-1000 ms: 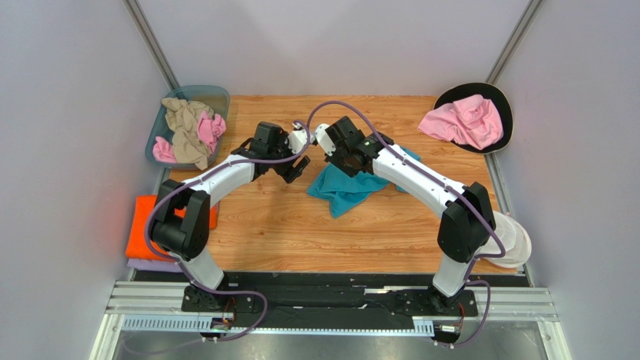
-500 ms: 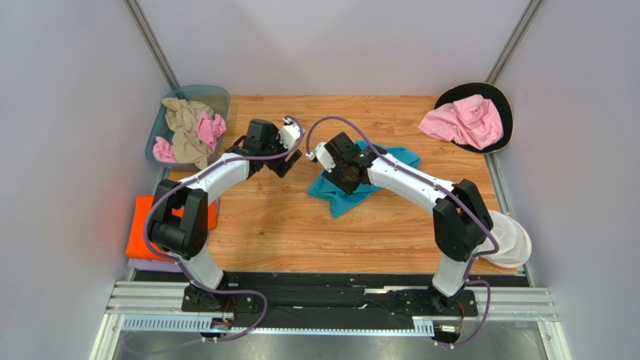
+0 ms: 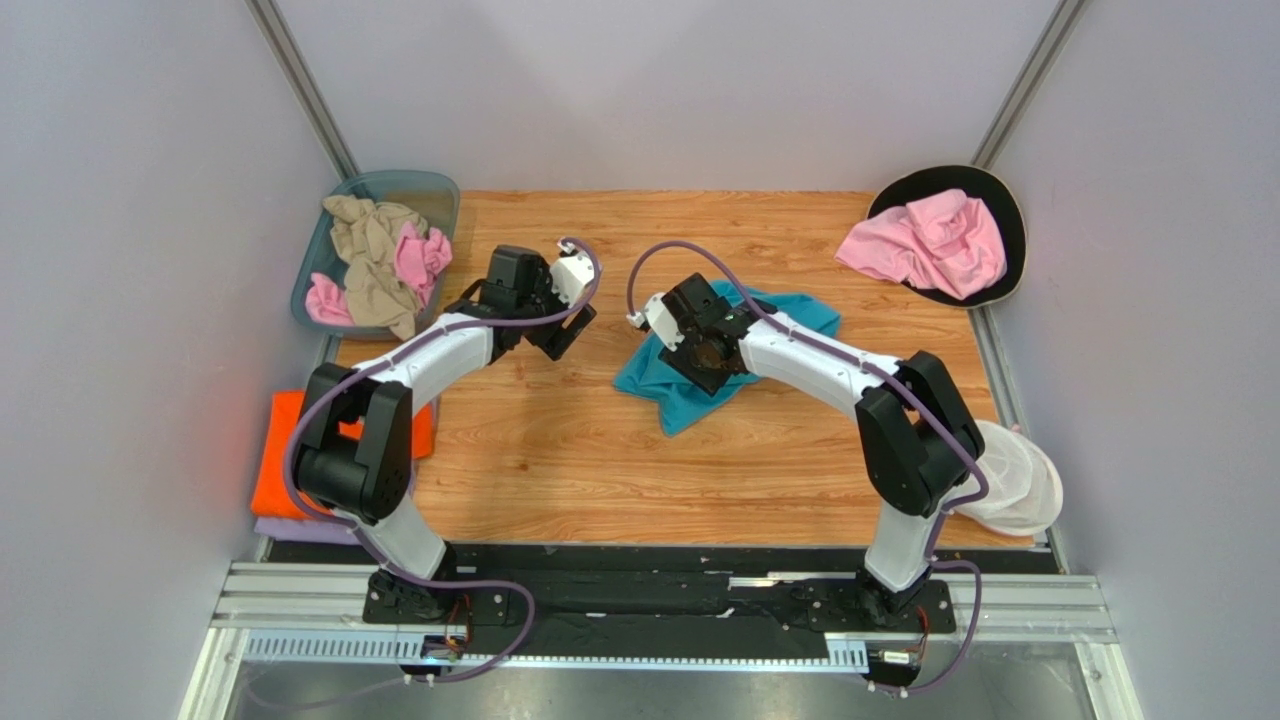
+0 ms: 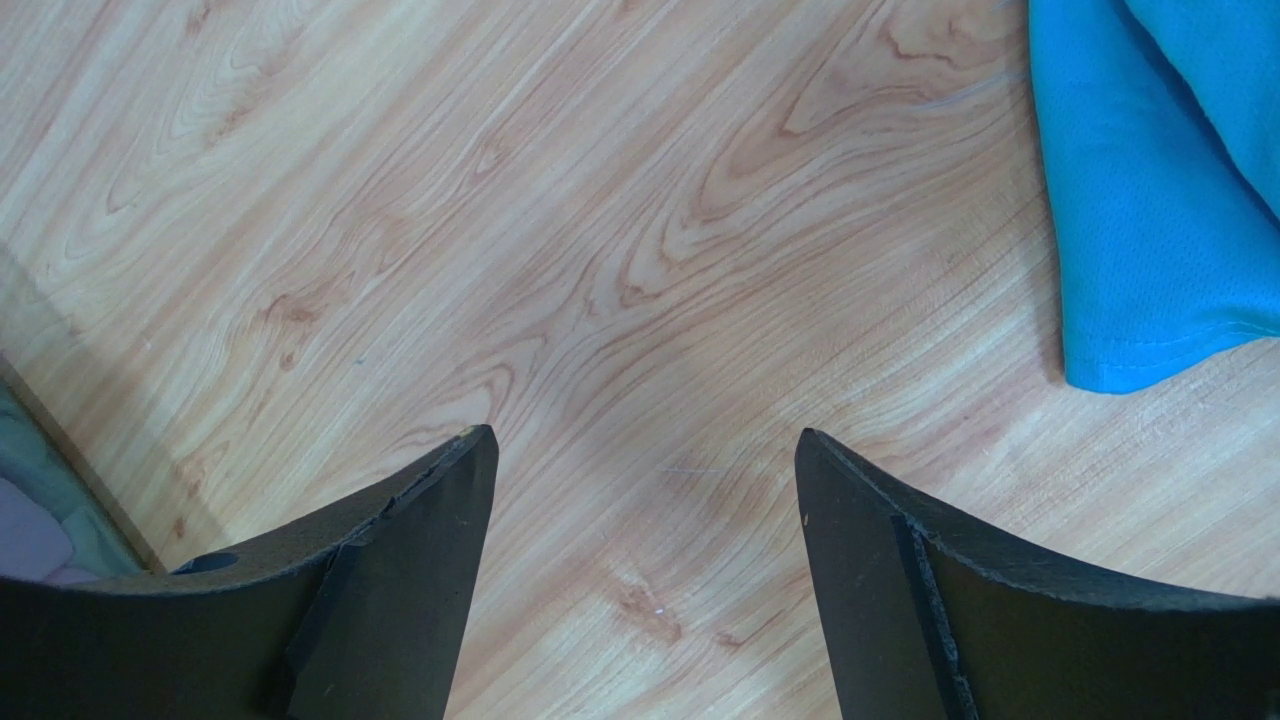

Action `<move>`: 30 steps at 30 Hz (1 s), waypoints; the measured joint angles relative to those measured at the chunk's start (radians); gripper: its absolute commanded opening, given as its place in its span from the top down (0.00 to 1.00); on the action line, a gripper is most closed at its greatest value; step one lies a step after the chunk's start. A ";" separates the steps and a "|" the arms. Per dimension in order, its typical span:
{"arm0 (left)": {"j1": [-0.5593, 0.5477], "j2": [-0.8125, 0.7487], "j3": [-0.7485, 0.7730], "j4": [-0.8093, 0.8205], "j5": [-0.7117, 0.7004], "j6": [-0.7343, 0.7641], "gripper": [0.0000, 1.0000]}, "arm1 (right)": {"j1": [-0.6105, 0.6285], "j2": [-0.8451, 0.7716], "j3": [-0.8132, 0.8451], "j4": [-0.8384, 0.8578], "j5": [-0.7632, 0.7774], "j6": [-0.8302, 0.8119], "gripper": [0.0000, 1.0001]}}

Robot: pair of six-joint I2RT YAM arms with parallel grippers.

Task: Fold and stack the t-shirts
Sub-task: Flatten the tshirt out

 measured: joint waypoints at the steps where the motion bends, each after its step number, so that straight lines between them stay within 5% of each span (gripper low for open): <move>1: 0.000 0.000 -0.002 0.001 -0.001 0.001 0.18 | 0.000 0.003 0.000 0.004 0.000 0.000 0.62; 11: 0.000 -0.011 -0.016 0.005 -0.013 0.016 0.19 | 0.000 0.048 0.002 0.014 -0.023 0.002 0.59; 18: 0.000 -0.012 -0.027 0.012 -0.024 0.018 0.18 | 0.000 0.049 0.002 0.036 -0.024 0.002 0.48; 30: 0.000 -0.012 -0.039 0.033 -0.032 0.018 0.19 | 0.000 0.110 0.003 0.059 -0.023 0.000 0.54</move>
